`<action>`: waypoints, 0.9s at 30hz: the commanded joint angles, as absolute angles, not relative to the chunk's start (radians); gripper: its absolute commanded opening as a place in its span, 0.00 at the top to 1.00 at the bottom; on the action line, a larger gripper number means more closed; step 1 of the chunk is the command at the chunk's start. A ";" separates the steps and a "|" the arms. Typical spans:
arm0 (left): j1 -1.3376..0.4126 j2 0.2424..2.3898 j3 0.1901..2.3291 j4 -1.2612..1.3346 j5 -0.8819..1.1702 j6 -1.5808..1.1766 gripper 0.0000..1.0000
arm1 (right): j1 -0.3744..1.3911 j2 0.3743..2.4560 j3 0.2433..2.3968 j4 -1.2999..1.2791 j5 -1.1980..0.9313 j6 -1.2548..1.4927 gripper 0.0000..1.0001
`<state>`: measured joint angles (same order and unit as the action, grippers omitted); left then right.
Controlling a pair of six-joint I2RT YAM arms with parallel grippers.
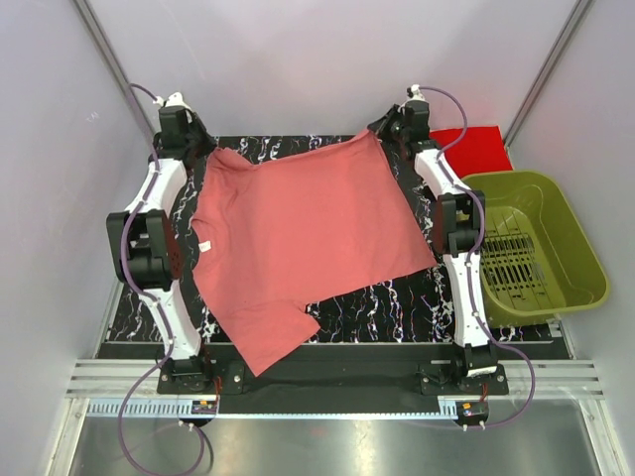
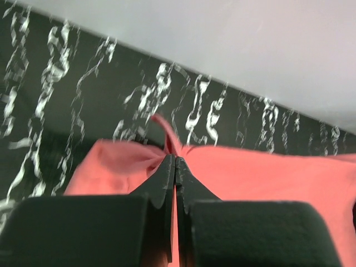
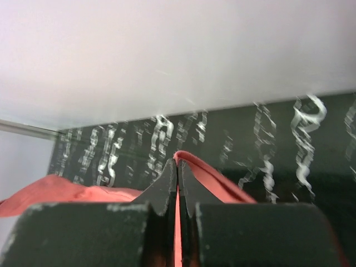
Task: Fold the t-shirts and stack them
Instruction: Fold the tshirt
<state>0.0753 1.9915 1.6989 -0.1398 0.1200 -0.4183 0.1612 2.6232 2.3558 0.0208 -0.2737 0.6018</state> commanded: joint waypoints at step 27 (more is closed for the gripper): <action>0.028 1.439 1.258 -0.520 0.041 -0.469 1.00 | 0.124 2.292 2.057 -0.339 -0.180 0.450 1.00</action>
<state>0.0326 1.4975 1.3003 -0.4946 -0.0021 -0.4461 0.1280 2.4027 2.0888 -0.3504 -0.2176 0.4824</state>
